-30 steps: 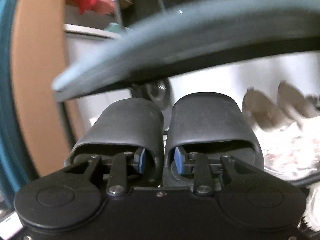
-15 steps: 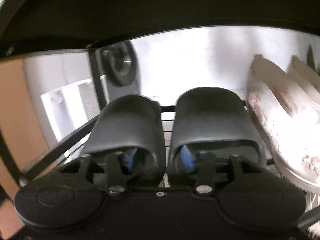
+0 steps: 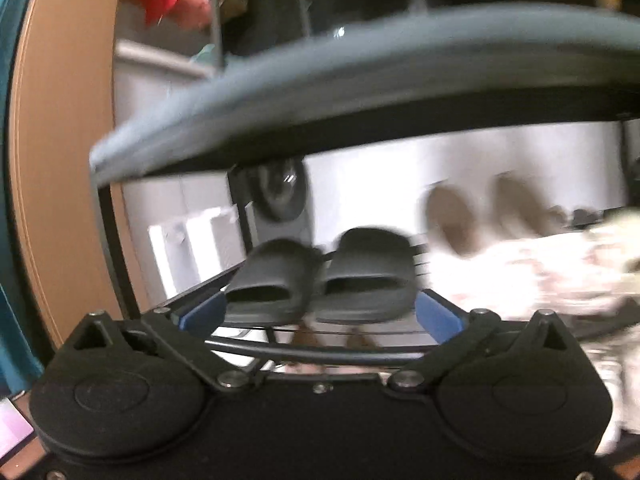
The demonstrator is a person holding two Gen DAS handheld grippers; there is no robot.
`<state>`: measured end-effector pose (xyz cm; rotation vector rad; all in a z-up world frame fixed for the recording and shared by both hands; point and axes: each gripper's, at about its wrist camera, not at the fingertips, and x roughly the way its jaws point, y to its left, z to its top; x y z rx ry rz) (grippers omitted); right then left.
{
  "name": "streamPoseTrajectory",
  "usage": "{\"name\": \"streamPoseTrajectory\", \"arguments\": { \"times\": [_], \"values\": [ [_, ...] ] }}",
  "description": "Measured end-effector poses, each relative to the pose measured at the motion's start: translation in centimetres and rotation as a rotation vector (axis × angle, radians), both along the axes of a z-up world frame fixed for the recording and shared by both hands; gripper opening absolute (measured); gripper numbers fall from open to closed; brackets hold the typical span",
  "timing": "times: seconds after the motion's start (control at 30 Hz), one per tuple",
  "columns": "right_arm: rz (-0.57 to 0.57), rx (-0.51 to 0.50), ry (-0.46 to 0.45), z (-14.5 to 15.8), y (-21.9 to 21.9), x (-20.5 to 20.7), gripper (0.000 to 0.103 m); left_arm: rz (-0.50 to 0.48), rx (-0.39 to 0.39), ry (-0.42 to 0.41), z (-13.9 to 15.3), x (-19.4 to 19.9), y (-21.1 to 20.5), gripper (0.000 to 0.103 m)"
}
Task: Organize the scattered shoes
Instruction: 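Open the right tool to release the slides on the shelf, then withdraw the right tool from the rack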
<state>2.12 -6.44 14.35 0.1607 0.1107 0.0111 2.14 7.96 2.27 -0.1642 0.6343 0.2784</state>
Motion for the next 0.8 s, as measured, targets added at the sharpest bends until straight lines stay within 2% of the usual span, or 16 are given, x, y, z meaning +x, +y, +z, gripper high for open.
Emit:
{"name": "streamPoseTrajectory", "arguments": {
  "times": [0.13, 0.27, 0.4, 0.53, 0.63, 0.73, 0.8],
  "values": [
    [-0.086, -0.078, -0.031, -0.3, -6.0, -8.3, 0.103, -0.152, -0.025, -0.006, 0.7, -0.7, -1.7, 0.102],
    [-0.135, -0.145, -0.011, -2.4, -10.7, -15.3, 0.103, -0.281, -0.047, 0.008, 1.1, -1.4, -3.4, 0.102],
    [-0.193, -0.199, 0.039, -5.8, -13.4, -18.9, 0.103, -0.354, 0.057, 0.012, 1.9, -2.8, -6.2, 0.102],
    [-0.260, -0.094, 0.142, -7.8, -15.2, -18.6, 0.103, -0.401, 0.035, 0.054, 2.4, -4.3, -7.5, 0.102],
    [-0.272, -0.085, 0.257, -9.3, -15.5, -16.9, 0.103, -0.406, 0.032, 0.120, 1.9, -5.4, -8.7, 0.102],
    [-0.249, -0.107, 0.388, -11.3, -15.4, -15.6, 0.103, -0.434, 0.077, 0.213, 0.0, -6.4, -10.7, 0.102],
    [-0.245, -0.088, 0.476, -12.6, -15.7, -14.9, 0.103, -0.446, 0.125, 0.234, -0.5, -6.2, -11.3, 0.102]
  ]
}}
